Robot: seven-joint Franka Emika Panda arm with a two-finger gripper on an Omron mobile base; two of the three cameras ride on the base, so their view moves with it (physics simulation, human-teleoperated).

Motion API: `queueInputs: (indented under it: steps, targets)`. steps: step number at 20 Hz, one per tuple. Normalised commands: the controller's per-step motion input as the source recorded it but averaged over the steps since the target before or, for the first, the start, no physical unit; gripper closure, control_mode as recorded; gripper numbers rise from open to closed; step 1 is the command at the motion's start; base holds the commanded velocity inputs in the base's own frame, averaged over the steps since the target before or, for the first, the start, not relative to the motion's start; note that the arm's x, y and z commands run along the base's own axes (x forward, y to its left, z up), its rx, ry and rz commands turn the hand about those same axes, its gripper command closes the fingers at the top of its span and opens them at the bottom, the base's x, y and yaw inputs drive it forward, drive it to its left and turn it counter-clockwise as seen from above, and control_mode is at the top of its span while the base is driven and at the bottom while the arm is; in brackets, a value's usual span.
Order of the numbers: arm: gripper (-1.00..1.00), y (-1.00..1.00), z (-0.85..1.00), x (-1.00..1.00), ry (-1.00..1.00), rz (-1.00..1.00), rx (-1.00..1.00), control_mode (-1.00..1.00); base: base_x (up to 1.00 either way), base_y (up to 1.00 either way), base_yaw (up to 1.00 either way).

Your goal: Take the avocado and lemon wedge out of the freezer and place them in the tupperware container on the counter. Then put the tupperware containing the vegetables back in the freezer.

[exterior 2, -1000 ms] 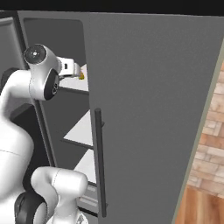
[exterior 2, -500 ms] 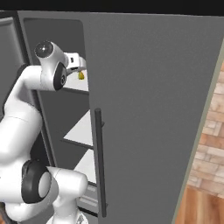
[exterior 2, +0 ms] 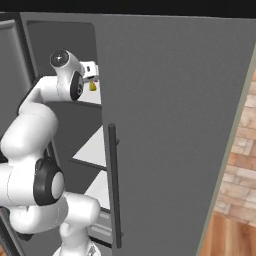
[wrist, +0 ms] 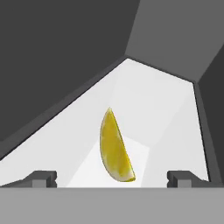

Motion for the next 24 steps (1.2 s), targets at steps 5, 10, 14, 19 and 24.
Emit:
queueInputs:
  steps: [5, 10, 14, 19, 24]
  targets:
    - [-1.0, 0.0, -0.2, 0.5, 0.0, 0.0, 0.0, -1.0, 0.0, 0.0, 0.0]
    - [-1.0, 0.0, -0.1, 0.33, 0.0, 0.0, 0.0, -1.0, 0.0, 0.0, 0.0]
    - [-1.0, 0.0, -0.09, 0.15, 0.0, 0.0, 0.0, -1.0, 0.0, 0.0, 0.0]
    - [-1.0, 0.0, -0.1, 0.06, 0.01, 0.0, 0.0, -1.0, 0.0, 0.0, 0.0]
    - [-1.0, 0.0, -0.15, 0.14, 0.03, 0.0, 0.0, -1.0, 0.0, 0.0, 0.0]
